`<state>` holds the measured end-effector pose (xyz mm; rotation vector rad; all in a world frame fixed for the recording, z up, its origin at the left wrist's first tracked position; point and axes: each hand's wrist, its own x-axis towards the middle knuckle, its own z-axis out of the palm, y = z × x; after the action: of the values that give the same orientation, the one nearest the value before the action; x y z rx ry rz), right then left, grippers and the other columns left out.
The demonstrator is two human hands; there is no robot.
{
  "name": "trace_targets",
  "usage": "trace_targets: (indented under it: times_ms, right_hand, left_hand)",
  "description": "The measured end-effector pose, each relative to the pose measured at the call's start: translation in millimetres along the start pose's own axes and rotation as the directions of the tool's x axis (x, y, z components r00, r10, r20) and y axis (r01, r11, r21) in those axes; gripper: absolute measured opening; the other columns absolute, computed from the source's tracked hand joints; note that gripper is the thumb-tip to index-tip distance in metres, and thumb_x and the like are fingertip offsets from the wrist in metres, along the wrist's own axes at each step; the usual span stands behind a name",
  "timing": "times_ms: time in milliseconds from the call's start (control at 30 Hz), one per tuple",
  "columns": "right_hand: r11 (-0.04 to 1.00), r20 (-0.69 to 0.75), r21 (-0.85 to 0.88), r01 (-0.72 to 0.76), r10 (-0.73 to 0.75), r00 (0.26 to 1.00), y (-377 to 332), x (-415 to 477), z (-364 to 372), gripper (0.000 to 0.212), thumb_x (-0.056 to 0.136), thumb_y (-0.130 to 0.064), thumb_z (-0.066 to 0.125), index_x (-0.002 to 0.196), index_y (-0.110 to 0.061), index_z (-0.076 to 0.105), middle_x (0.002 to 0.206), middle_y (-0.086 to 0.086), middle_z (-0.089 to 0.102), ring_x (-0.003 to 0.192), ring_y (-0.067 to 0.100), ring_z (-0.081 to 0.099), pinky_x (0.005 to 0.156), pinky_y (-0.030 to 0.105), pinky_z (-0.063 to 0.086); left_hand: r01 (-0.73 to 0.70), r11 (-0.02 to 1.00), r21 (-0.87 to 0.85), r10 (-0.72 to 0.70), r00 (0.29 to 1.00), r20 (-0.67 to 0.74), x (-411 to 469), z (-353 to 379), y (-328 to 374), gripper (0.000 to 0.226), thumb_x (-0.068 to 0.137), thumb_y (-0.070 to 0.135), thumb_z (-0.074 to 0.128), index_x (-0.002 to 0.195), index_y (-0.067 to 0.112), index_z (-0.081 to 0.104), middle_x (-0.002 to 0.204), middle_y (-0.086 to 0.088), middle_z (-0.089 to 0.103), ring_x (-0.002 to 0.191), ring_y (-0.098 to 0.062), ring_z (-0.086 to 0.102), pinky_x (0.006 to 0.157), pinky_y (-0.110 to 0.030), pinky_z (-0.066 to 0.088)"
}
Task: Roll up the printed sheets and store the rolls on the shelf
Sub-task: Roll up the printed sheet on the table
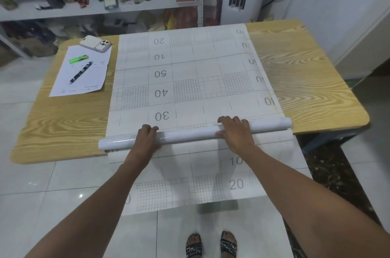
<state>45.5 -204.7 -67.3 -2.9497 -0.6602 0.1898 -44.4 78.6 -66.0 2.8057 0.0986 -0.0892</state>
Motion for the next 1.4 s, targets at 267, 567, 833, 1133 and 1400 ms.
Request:
trace_targets:
  times_ms: [267,567,833,1133,1400]
  right_hand:
    - [0.998,-0.003,-0.069,0.001,-0.001,1.0,-3,-7,-1,0.03,0.091,-0.019,0.05,0.121,-0.019,0.046,0.119,0.002,0.05,0.111,0.028,0.044,0.103,0.046,0.024]
    - [0.998,-0.084,-0.055,0.0,-0.005,0.996,-1,-10,2,0.042,0.08,-0.048,0.063,0.106,-0.015,0.062,0.106,0.009,0.058,0.093,0.033,0.051,0.09,0.048,0.038]
    - [0.994,-0.091,0.103,0.035,-0.026,0.996,1,-12,2,0.044,0.071,-0.022,0.078,0.105,-0.003,0.057,0.093,0.014,0.059,0.082,0.033,0.054,0.078,0.04,0.043]
    - [1.0,-0.048,-0.017,0.012,-0.013,0.999,6,-8,7,0.038,0.06,-0.011,0.084,0.09,-0.01,0.06,0.092,0.005,0.056,0.075,0.026,0.05,0.066,0.033,0.044]
    - [0.993,-0.015,-0.105,0.057,-0.059,0.998,8,-6,3,0.033,0.08,-0.015,0.065,0.111,-0.007,0.058,0.103,0.011,0.055,0.086,0.03,0.047,0.079,0.036,0.039]
  left_hand:
    - [-0.065,0.981,0.182,0.055,0.997,0.057,7,-4,-7,0.043,0.053,-0.01,0.08,0.088,-0.002,0.058,0.083,-0.021,0.057,0.068,-0.036,0.051,0.061,-0.043,0.046]
    - [0.014,0.963,0.271,-0.019,1.0,0.016,5,-2,-4,0.045,0.074,-0.005,0.065,0.115,0.011,0.052,0.112,-0.008,0.055,0.098,-0.029,0.043,0.083,-0.039,0.038]
    - [0.006,0.98,0.198,-0.013,0.999,0.037,3,0,-7,0.068,0.071,-0.018,0.055,0.133,0.007,0.039,0.123,-0.014,0.051,0.107,-0.033,0.042,0.091,-0.041,0.038]
    - [-0.003,0.996,0.087,0.0,0.999,0.034,5,-3,0,0.051,0.071,0.005,0.076,0.115,-0.002,0.052,0.103,-0.023,0.049,0.085,-0.035,0.048,0.078,-0.046,0.047]
    - [-0.069,0.985,0.156,0.067,0.998,0.016,10,2,-11,0.044,0.057,-0.004,0.081,0.092,0.004,0.056,0.083,-0.014,0.057,0.071,-0.029,0.05,0.063,-0.04,0.046]
